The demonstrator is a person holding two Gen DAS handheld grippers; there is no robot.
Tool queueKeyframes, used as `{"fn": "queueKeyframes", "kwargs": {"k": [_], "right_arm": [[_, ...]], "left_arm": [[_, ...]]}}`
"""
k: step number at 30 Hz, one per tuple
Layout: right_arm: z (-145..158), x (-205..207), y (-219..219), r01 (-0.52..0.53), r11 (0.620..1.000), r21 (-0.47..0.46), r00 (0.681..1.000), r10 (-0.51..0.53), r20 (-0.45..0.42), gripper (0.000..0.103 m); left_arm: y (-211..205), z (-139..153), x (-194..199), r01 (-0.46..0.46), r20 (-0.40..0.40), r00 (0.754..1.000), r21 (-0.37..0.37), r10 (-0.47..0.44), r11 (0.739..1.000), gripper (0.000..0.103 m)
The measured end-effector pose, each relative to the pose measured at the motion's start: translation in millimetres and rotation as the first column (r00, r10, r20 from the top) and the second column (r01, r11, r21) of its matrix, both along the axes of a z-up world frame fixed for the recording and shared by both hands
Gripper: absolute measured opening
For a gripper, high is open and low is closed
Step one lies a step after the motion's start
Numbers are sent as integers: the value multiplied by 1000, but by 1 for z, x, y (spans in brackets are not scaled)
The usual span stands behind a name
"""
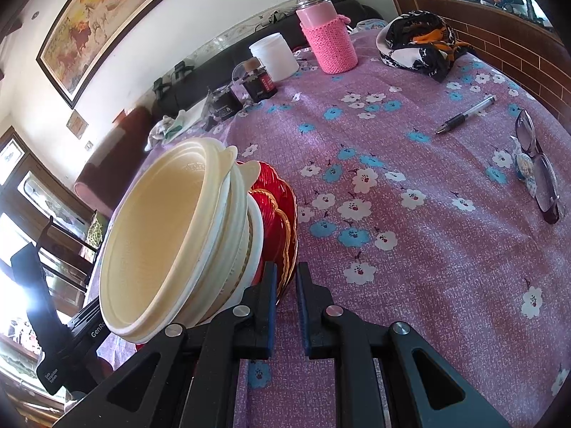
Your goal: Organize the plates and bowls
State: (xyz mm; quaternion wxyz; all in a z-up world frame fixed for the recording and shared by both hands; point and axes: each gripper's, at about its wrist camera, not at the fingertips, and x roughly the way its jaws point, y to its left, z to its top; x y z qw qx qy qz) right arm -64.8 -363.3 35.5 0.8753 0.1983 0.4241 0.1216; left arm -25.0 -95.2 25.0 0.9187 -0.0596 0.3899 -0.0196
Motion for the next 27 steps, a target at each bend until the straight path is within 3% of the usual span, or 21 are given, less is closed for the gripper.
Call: {"fn": "queueKeyframes", "kwargs": {"k": [6, 15, 16, 17, 19, 27], "right_arm": [[0, -1, 1, 2, 1000, -14, 1000, -2, 12, 13], [1, -6, 3, 5, 999, -32, 1000, -4, 14, 14], [1, -6, 3, 6, 1000, -31, 1000, -5, 13, 14], [2, -7, 2, 6, 1000, -31, 1000, -6, 12, 14], [2, -9, 3, 4, 999, -33, 1000, -4, 12, 15], [8, -18, 2, -2, 999, -40, 999, 3, 32, 16]], "left_arm": [[-4, 1, -4, -8, 1, 1000, 39, 8, 999, 20], [1, 4, -10, -30, 13, 999, 60, 29, 998, 39], [2, 4, -11, -31, 16, 999, 61, 30, 998, 43], [2, 5, -12, -26, 20, 999, 55, 25, 998, 54], [1, 6, -15, -6, 30, 1000, 32, 5, 999, 67], [-15, 10, -22, 30, 48, 998, 88, -34, 996, 69]]}}
